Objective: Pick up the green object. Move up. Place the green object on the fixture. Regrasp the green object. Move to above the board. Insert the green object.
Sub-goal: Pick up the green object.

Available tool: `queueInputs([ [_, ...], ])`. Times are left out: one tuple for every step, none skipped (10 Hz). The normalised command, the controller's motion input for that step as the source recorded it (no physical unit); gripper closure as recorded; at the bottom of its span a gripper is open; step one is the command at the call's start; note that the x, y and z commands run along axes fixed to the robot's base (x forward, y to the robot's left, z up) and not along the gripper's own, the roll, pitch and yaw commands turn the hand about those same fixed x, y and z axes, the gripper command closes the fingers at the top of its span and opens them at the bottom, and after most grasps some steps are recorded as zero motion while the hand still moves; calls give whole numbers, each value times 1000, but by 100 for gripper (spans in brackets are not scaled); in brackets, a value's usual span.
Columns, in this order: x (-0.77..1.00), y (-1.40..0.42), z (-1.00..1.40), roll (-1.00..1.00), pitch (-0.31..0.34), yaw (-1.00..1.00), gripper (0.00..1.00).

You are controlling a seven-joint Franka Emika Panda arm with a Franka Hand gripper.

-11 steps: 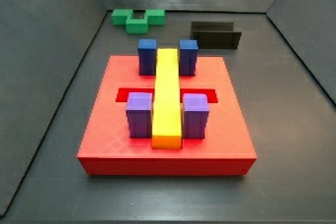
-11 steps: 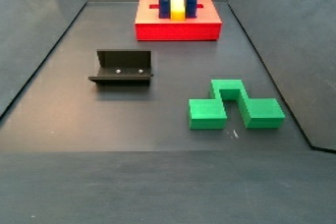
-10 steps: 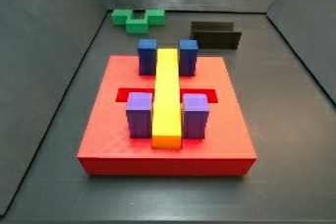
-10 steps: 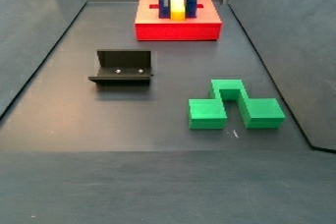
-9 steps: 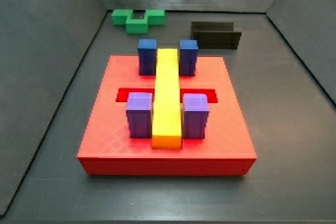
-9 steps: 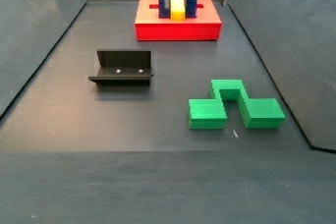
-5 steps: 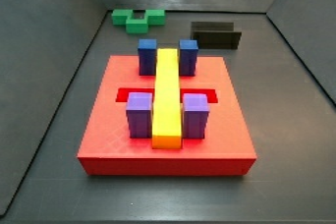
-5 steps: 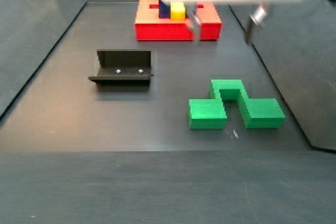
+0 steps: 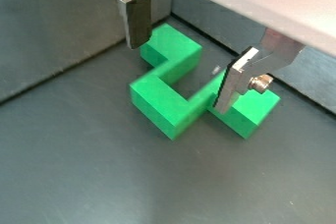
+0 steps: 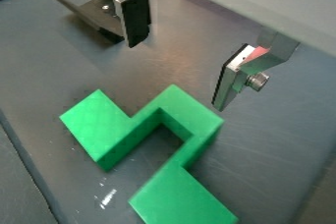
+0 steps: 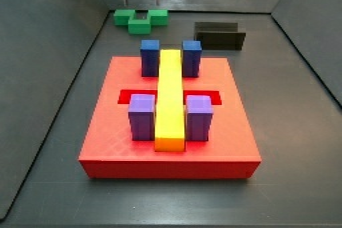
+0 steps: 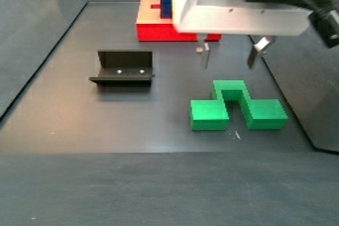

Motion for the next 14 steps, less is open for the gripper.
queueInputs([
  [37,0,-380,9,0,14,0],
  [0,0,-383,0,0,0,0],
  [0,0,-320,0,0,0,0],
  [-49,9,-337,-13,0,-114,0],
  [-17,0,-303,0,0,-209,0],
  [-51,0,-294,23,0,-229,0],
  [-34,0,-283,46,4,-220,0],
  [-77,0,-217,41,4,-191,0],
  [-114,20,-140,0,0,-154,0],
  [-69,11,-106,-17,0,-80,0],
  [0,0,-151,0,0,0,0],
  [0,54,-320,0,-20,0,0],
  [0,126,-417,-16,-37,60,0],
  [69,126,-360,-26,-27,131,0],
])
